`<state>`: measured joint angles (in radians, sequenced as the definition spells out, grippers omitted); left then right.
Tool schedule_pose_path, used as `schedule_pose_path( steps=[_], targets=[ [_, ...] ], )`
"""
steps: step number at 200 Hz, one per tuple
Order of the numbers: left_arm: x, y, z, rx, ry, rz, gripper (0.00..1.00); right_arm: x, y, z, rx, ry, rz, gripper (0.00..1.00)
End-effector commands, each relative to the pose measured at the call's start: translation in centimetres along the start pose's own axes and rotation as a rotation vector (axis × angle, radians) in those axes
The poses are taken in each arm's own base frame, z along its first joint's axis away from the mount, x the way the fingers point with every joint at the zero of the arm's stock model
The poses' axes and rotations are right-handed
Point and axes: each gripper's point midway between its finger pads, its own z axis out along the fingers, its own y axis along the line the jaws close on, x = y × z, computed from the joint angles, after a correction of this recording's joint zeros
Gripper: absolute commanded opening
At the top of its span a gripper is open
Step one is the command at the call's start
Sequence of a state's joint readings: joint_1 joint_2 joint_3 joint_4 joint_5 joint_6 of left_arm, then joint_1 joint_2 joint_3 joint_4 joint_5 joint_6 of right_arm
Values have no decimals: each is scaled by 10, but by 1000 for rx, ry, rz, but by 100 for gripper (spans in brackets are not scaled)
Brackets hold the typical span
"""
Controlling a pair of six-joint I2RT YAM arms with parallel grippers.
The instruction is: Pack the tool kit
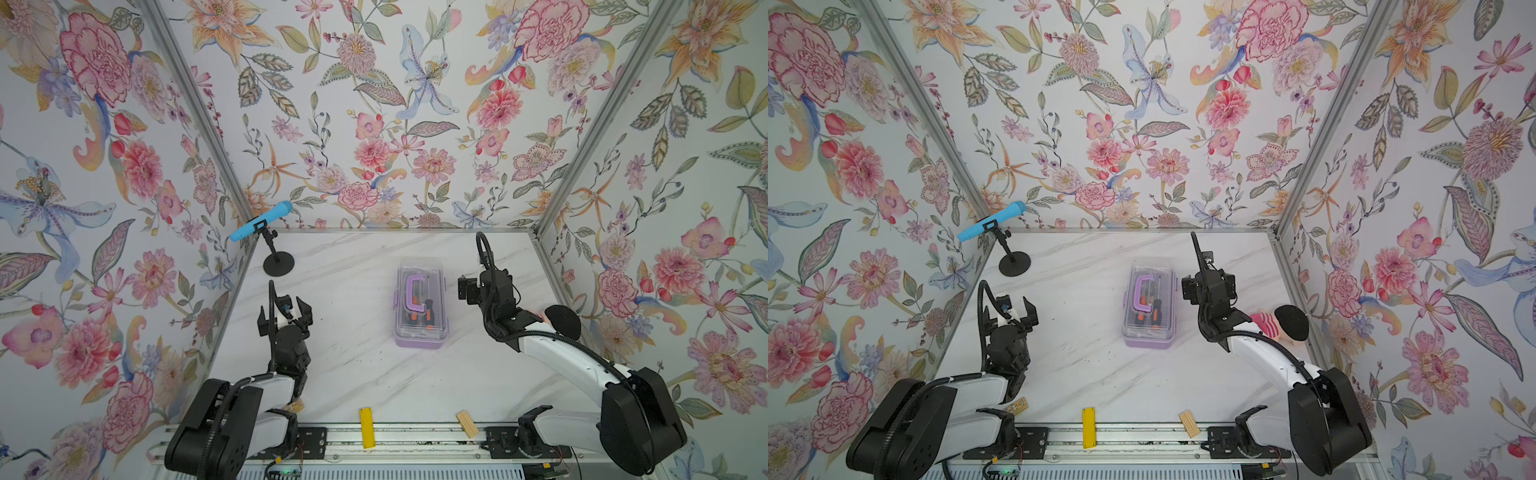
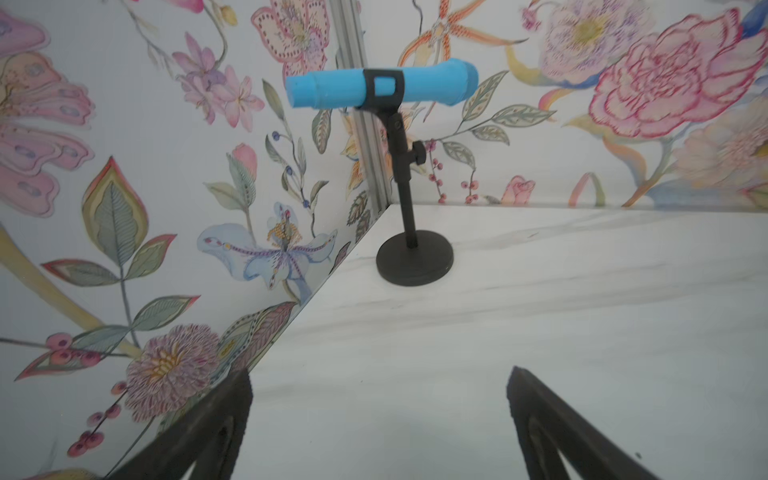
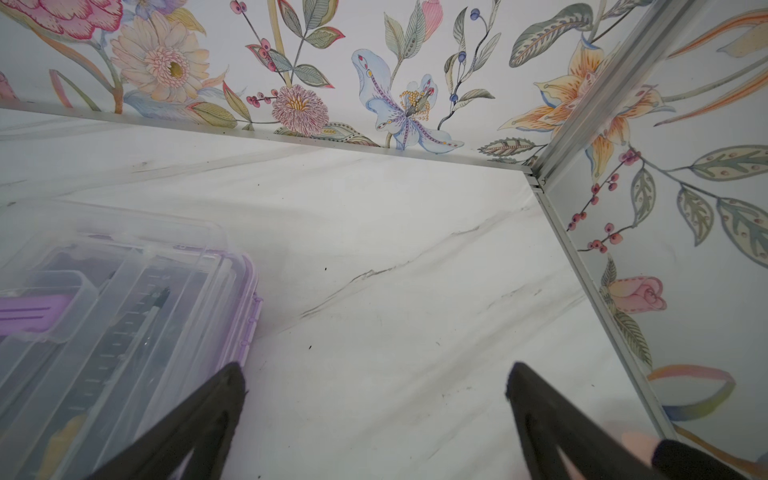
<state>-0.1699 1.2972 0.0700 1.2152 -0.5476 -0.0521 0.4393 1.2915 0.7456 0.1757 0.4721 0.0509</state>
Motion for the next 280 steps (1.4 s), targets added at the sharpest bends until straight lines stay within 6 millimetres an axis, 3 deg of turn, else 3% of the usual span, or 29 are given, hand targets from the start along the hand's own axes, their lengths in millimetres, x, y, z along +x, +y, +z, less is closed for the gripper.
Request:
schedule_pose_path(
  steps=[1,4,9,20,32,56,92,110,135,154,172,230,280],
  targets=[
    [-24,12,8,21,-133,-156,99,-3,-12,7,28,-43,9,99],
    [-18,10,11,41,-117,-156,99,-2,-13,7,31,-44,9,99],
    [-25,11,13,64,-164,-170,99,-1,-15,7,36,-52,8,99],
    [-18,-3,6,155,-170,-139,99,0,-22,6,53,-72,3,99],
    [-16,4,5,120,-182,-159,99,2,-31,3,74,-107,-9,99],
    [-16,-4,12,144,-169,-134,99,15,-50,4,119,-146,-18,99],
    [-16,-4,11,144,-172,-136,99,62,-75,23,194,-127,-40,99],
    [-16,-4,11,147,-170,-134,99,76,-92,26,194,-166,61,99],
    [-16,-5,12,148,-169,-133,99,79,-85,23,124,-212,57,99],
    [-16,-5,12,149,-167,-132,99,87,-72,36,-42,-200,68,99],
    [-16,-6,12,152,-168,-132,99,95,-74,38,-36,-152,75,99],
    [-14,-13,18,174,-147,-113,99,91,-78,39,-37,-168,101,99],
    [-3,-52,34,327,-57,-4,99,89,-77,41,-33,-168,96,99]
  ],
)
